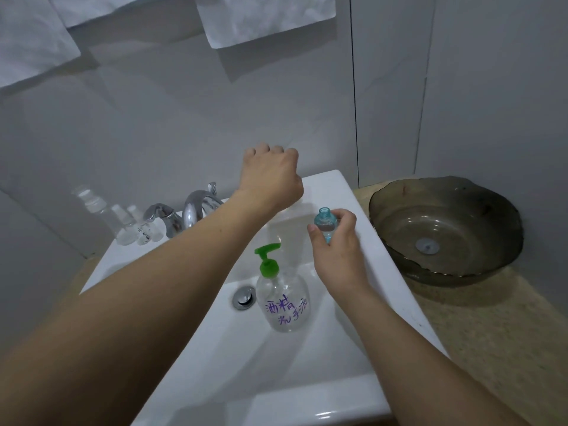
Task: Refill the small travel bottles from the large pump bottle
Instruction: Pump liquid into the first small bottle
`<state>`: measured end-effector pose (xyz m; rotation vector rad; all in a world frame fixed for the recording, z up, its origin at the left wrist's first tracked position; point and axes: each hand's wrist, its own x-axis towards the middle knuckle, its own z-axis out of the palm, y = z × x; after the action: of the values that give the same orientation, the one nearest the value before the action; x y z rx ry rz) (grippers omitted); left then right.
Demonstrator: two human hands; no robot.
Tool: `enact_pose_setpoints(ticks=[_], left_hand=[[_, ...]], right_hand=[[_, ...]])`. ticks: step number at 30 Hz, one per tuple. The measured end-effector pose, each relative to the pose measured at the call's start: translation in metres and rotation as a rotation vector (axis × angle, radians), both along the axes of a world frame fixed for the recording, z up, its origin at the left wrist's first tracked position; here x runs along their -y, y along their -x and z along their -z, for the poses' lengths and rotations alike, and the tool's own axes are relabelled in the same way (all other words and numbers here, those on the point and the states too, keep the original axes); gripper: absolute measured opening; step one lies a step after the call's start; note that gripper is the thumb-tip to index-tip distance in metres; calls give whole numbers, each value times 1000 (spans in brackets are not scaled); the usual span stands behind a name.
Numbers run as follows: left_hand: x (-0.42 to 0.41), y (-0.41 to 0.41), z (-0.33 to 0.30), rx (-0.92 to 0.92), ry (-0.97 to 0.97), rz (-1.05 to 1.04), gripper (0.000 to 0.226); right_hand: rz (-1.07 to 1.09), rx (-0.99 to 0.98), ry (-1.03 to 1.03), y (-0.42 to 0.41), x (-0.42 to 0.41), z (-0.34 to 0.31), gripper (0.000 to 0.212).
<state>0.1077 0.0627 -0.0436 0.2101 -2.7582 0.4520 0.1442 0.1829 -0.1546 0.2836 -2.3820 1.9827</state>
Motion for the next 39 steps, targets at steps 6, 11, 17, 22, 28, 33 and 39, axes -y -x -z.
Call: enact_pose_setpoints(ticks=[6, 11, 17, 22, 28, 33, 39], left_hand=[[8, 16, 9, 384, 88, -106, 51], [6, 15, 15, 318, 130, -21, 37], [-3, -12, 5, 196, -8, 84, 37], [-7, -66, -13, 52, -360, 106, 37], [6, -155, -12, -120, -1207, 110, 26], [23, -200, 21, -222, -1669, -72, 18], [30, -225, 71, -291, -2175, -105, 20]], right_hand=[[11, 10, -27, 2, -1, -1, 40], [-13, 3, -10, 0, 0, -1, 39], [-48, -11, 17, -14, -10, -4, 33], [-131, -13, 15, -43, -18, -21, 33], [-207, 17, 13, -99, -11, -40, 34], [-232, 50, -61, -142, 1, -34, 37], [-248, -7, -197, -154, 8, -30, 39]])
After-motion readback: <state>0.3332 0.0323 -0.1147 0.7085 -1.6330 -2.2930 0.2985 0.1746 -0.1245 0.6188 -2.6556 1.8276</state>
